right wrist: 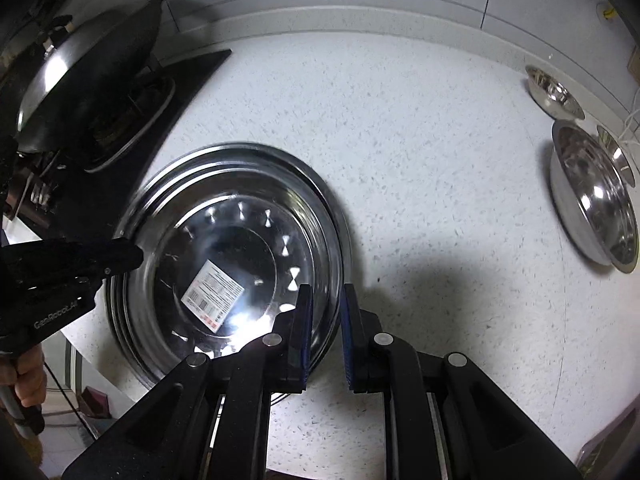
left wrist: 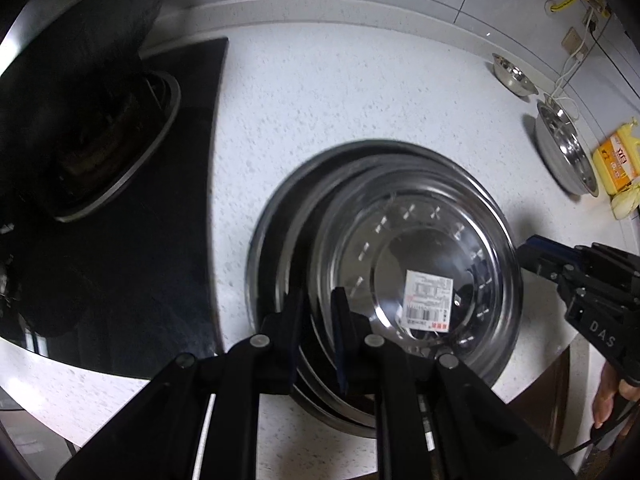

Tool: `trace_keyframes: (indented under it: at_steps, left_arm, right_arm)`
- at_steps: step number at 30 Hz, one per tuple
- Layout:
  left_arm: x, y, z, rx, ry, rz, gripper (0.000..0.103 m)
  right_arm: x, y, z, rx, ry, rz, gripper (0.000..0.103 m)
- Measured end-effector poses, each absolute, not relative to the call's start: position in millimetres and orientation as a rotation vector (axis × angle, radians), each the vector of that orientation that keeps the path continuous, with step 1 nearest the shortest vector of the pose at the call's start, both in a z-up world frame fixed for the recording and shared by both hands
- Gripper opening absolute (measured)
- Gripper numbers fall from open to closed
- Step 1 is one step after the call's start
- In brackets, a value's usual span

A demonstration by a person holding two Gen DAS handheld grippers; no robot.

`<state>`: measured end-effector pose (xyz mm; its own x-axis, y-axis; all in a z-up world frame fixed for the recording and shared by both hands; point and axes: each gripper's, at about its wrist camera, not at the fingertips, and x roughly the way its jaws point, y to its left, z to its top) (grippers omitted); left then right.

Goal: Organize plates and bowls
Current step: 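Open both grippers and lift them off the plate stack, then move both grippers to the rim of the large steel bowl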

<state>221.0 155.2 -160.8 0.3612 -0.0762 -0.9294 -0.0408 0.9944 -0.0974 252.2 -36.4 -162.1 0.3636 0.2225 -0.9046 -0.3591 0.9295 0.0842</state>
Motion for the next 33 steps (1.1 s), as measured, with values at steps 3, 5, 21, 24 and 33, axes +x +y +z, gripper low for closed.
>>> trace_keyframes:
  at_steps: [3,5,21,24,33]
  left_arm:
    - [220,159,-155,-0.097,1.183,-0.005,0.018]
    - [218,163,-149,-0.085,1.163,0.012,0.022]
    - [220,72,-94,-0.065,1.006,-0.092,0.035]
    - [240,36,-96,-0.077,1.022,-0.138,0.035]
    - [317,-71,-115,-0.147,1.108,-0.222,0.035]
  right_arm:
    - [251,-37,-157,-0.152,1.116,0.372,0.013]
    - [250,-41,-154,-0.139,1.104,0.372,0.016]
    - [216,-124,-116,-0.086,0.91,0.222,0.052]
    - [216,-156,-109,-0.043,0.892,0.195,0.052]
    - [265,-280,-93,-0.047,0.909,0.086,0.06]
